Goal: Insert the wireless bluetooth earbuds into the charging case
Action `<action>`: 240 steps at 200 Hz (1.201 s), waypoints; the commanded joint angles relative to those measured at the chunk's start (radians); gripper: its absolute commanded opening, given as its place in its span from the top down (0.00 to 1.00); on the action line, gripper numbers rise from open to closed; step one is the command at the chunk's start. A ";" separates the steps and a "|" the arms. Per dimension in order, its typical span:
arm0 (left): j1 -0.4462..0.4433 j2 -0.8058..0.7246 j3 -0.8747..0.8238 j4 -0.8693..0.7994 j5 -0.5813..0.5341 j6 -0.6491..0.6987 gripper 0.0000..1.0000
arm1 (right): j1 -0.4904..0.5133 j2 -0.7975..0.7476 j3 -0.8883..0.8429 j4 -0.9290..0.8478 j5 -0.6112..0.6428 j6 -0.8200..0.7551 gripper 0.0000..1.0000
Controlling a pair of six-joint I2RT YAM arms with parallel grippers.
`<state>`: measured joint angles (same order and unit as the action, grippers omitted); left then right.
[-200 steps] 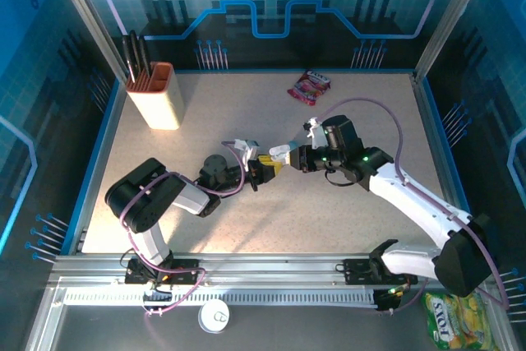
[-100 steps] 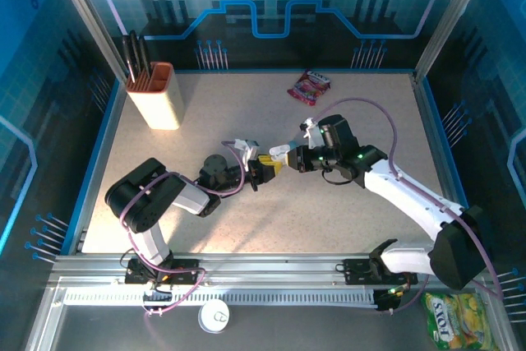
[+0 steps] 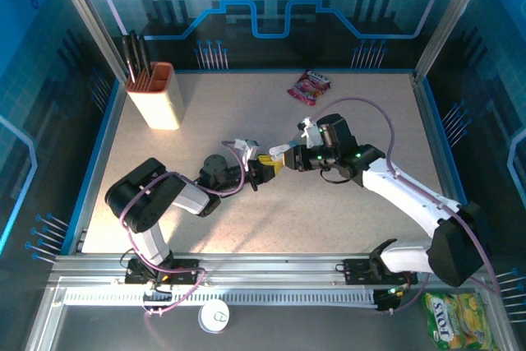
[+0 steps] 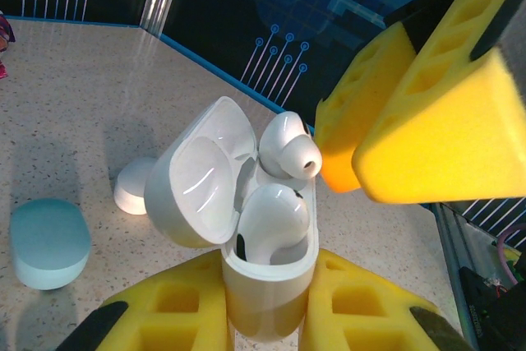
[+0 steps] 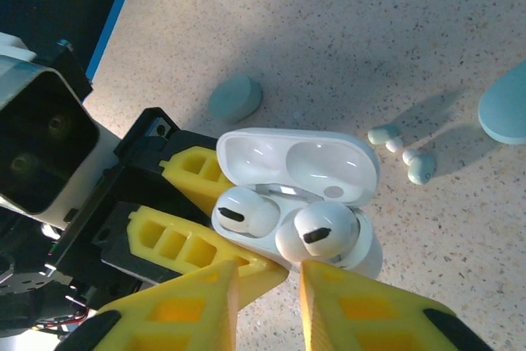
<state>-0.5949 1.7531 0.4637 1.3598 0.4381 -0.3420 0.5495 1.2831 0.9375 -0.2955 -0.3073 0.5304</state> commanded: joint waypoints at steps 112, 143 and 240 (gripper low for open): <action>0.005 -0.009 0.012 0.041 0.026 0.014 0.96 | -0.028 -0.009 0.028 0.034 -0.068 -0.023 0.82; 0.004 0.000 0.012 0.041 0.033 0.020 0.96 | -0.019 0.027 0.037 0.047 -0.057 -0.023 0.84; 0.003 0.003 -0.008 0.041 0.019 0.058 0.96 | -0.004 -0.009 0.033 0.045 -0.052 -0.033 0.68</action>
<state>-0.5919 1.7535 0.4629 1.3579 0.4416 -0.3302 0.5373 1.3262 0.9577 -0.2600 -0.3679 0.5102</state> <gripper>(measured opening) 0.196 0.298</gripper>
